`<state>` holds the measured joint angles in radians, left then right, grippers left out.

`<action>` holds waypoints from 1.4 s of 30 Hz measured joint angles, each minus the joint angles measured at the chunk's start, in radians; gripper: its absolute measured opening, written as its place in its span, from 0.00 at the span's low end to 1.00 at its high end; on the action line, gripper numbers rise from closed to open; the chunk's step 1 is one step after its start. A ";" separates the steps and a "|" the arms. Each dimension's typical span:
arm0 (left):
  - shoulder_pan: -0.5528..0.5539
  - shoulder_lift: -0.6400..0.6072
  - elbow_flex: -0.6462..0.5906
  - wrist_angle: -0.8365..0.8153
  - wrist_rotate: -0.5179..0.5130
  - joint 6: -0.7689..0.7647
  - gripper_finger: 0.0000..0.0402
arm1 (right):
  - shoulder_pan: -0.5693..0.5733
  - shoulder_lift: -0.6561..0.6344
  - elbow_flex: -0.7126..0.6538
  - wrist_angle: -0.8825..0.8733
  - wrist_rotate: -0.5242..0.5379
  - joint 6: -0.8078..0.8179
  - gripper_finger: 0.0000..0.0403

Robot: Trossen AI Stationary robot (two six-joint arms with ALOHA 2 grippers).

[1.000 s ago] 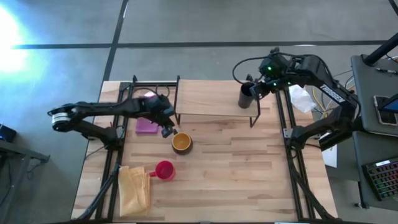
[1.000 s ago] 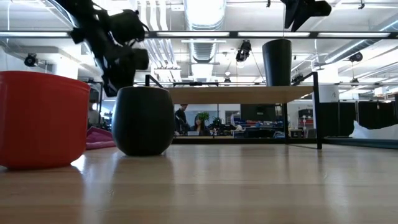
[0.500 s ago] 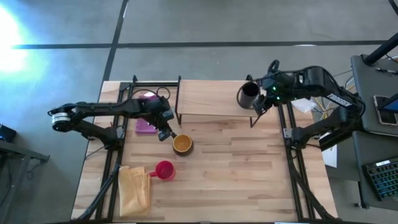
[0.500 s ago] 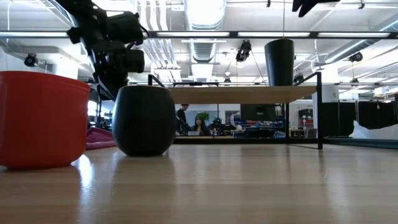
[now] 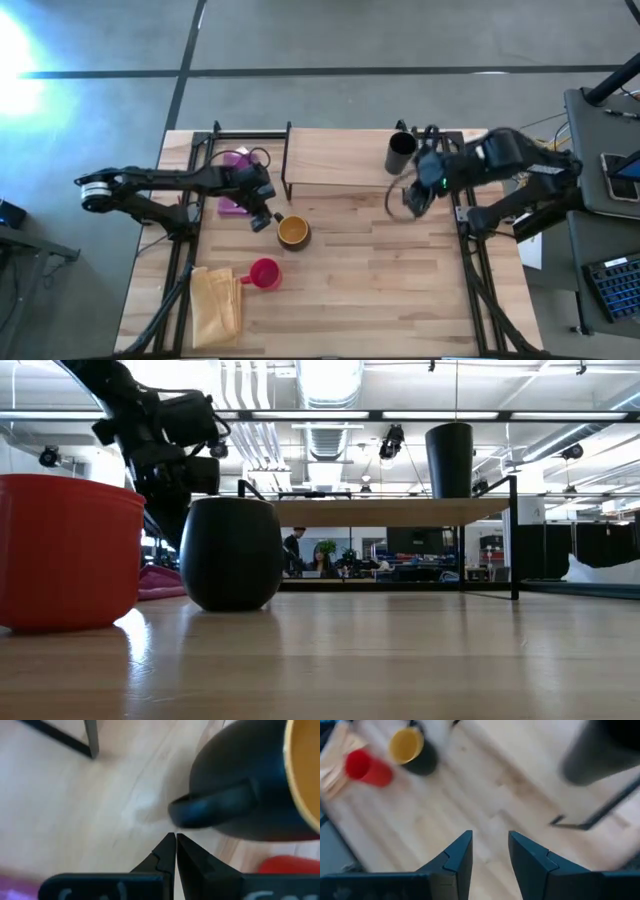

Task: Stack small to large cups/mugs on shelf
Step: Put the black mug on the shelf

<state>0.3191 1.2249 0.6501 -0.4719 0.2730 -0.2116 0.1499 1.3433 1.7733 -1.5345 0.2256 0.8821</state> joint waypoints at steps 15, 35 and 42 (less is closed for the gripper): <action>-0.001 -0.007 -0.018 0.131 -0.087 0.043 0.00 | 0.258 0.288 -0.001 0.247 -0.114 0.313 0.25; -0.144 -0.008 -0.097 0.158 0.119 0.012 0.00 | 0.168 0.611 0.001 0.669 -0.153 0.509 0.17; -0.181 -0.017 -0.095 0.321 0.121 -0.060 0.00 | 0.144 0.675 -0.001 0.668 -0.138 0.543 0.17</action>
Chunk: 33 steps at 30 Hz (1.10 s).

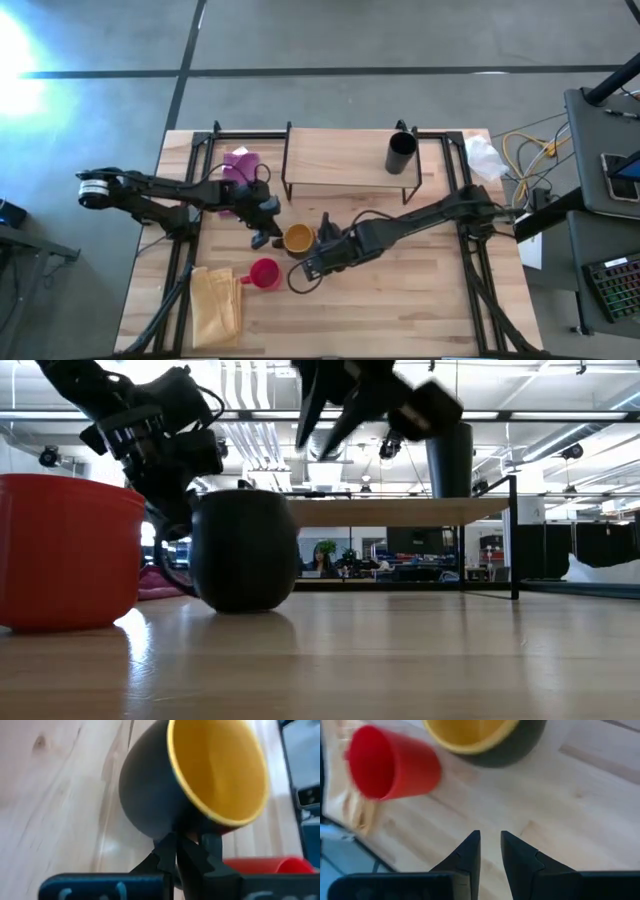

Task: Stack small to large cups/mugs on shelf
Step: Put the black mug on the shelf

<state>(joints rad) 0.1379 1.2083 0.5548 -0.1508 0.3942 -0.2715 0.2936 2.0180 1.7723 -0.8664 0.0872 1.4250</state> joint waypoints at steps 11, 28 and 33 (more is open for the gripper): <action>-0.007 0.000 -0.006 -0.086 -0.118 0.047 0.00 | -0.019 0.019 -0.001 -0.003 0.072 -0.011 0.17; -0.035 0.059 -0.022 0.103 -0.006 -0.043 0.00 | -0.039 0.019 -0.051 0.018 0.142 0.017 0.17; -0.037 0.061 -0.021 0.084 -0.025 -0.037 0.00 | -0.038 0.019 -0.062 0.021 0.138 0.023 0.17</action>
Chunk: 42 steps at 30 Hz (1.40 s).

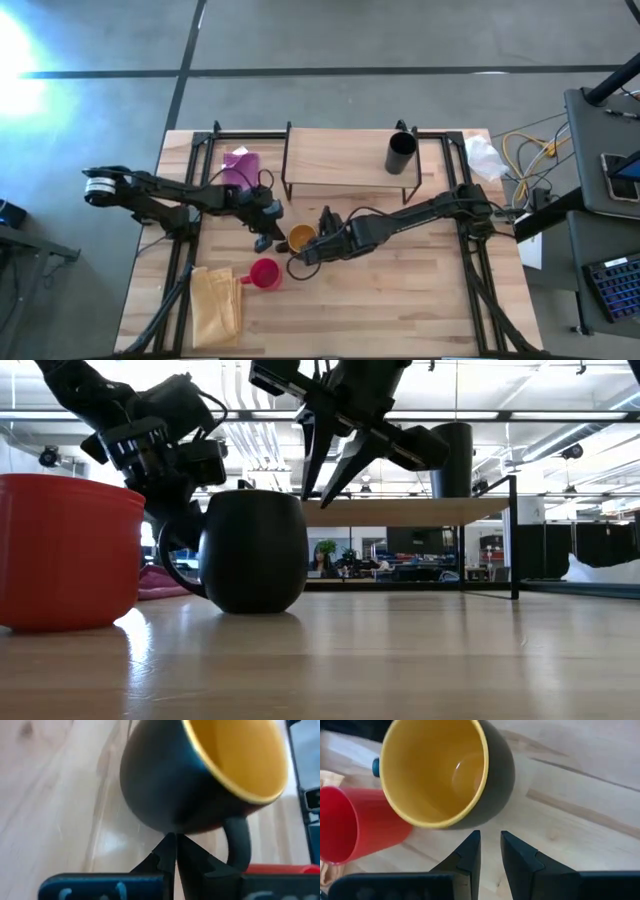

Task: Stack small to large cups/mugs on shelf
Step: Put the black mug on the shelf

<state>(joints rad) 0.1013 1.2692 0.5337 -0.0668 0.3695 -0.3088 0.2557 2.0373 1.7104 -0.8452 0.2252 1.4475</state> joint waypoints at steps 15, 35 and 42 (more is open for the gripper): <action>-0.078 0.113 0.059 0.113 0.062 -0.077 0.00 | -0.007 -0.001 -0.048 0.064 -0.022 -0.015 0.17; -0.136 0.094 0.081 0.105 0.015 -0.096 0.00 | -0.014 -0.022 -0.024 -0.006 0.013 -0.067 0.22; -0.136 0.095 0.062 0.119 0.010 -0.079 0.00 | -0.023 -0.052 0.015 -0.078 0.087 -0.087 0.28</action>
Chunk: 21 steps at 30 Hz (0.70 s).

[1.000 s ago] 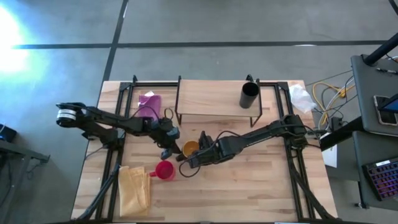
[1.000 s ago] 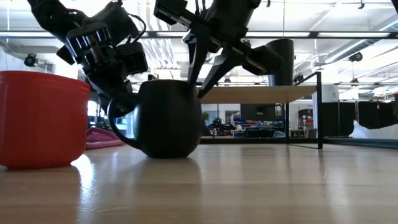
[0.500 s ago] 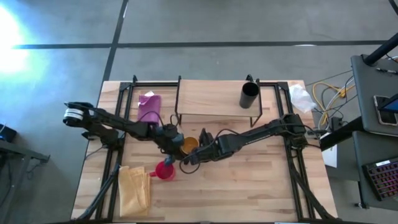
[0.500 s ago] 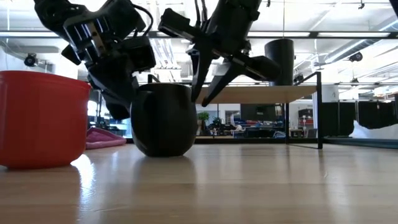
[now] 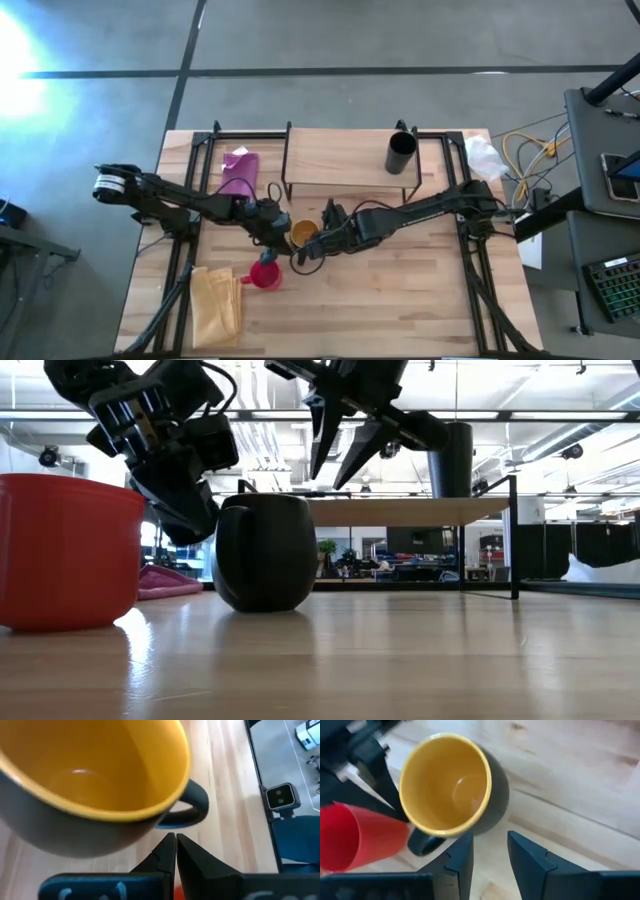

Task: Stack small to large cups/mugs on shelf
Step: Put the black mug on the shelf

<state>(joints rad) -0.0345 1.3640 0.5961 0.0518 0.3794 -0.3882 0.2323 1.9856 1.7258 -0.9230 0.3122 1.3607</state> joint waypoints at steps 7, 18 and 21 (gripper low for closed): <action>0.000 0.036 -0.001 0.081 0.003 -0.024 0.00 | -0.030 -0.003 0.000 0.001 -0.001 -0.004 0.33; 0.000 0.088 -0.001 0.154 0.010 -0.033 0.00 | -0.035 -0.003 -0.022 0.016 0.000 -0.003 0.35; 0.000 0.091 -0.001 0.153 0.025 -0.041 0.00 | -0.036 -0.003 -0.035 0.044 0.000 -0.001 0.35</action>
<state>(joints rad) -0.0345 1.4548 0.5953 0.2048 0.4045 -0.4295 0.1966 1.9823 1.6909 -0.8795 0.3126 1.3599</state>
